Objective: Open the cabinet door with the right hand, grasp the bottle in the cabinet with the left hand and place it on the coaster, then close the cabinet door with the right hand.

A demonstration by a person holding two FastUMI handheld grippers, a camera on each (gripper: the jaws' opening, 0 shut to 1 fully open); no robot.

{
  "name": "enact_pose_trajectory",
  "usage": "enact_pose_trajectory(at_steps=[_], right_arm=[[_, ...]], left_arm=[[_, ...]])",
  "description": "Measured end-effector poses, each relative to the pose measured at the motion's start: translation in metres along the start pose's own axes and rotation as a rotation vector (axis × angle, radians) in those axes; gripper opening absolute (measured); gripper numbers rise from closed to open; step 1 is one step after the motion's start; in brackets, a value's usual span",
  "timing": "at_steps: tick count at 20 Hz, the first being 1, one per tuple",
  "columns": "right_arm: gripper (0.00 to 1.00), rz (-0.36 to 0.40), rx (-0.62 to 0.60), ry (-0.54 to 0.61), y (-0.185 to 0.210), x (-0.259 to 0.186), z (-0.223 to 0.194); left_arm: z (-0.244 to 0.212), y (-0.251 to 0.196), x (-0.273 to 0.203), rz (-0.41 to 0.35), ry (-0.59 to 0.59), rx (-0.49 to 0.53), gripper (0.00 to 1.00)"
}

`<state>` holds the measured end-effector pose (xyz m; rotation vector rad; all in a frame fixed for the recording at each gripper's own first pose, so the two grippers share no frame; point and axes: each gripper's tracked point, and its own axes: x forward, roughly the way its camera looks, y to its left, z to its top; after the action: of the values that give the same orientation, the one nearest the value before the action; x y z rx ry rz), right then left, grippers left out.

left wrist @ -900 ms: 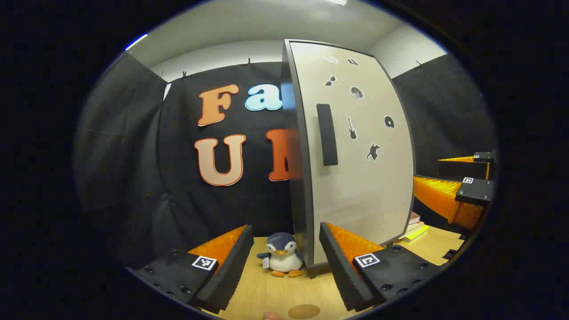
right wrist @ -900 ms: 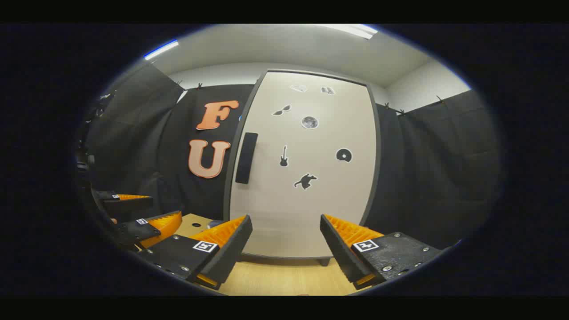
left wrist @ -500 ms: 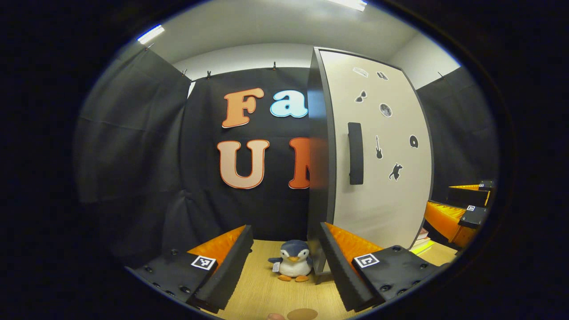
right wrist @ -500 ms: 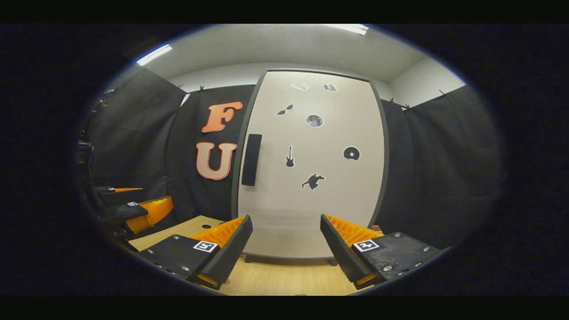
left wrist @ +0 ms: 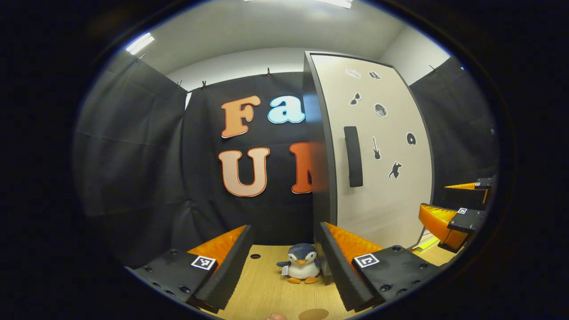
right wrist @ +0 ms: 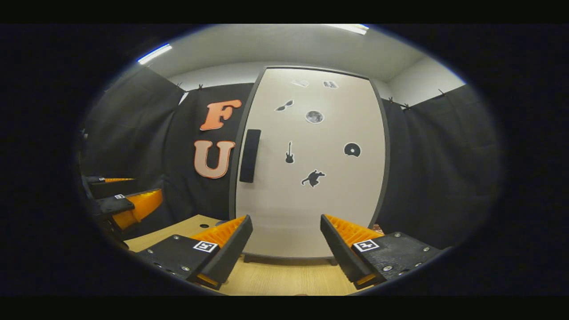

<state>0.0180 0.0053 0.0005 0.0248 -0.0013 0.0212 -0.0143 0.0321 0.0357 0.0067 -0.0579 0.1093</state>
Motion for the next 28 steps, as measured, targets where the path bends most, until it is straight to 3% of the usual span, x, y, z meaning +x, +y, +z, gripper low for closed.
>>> enact_pose_trajectory(at_steps=[17, 28], right_arm=[[0.95, 0.077, 0.024, -0.124, 0.075, 0.099, 0.081], [0.94, 0.006, 0.100, -0.048, 0.071, 0.159, 0.073]], left_arm=[[-0.005, 0.035, 0.010, 0.002, 0.008, 0.005, 0.97], [-0.017, 0.055, 0.014, 0.008, 0.032, -0.036, 0.97]])
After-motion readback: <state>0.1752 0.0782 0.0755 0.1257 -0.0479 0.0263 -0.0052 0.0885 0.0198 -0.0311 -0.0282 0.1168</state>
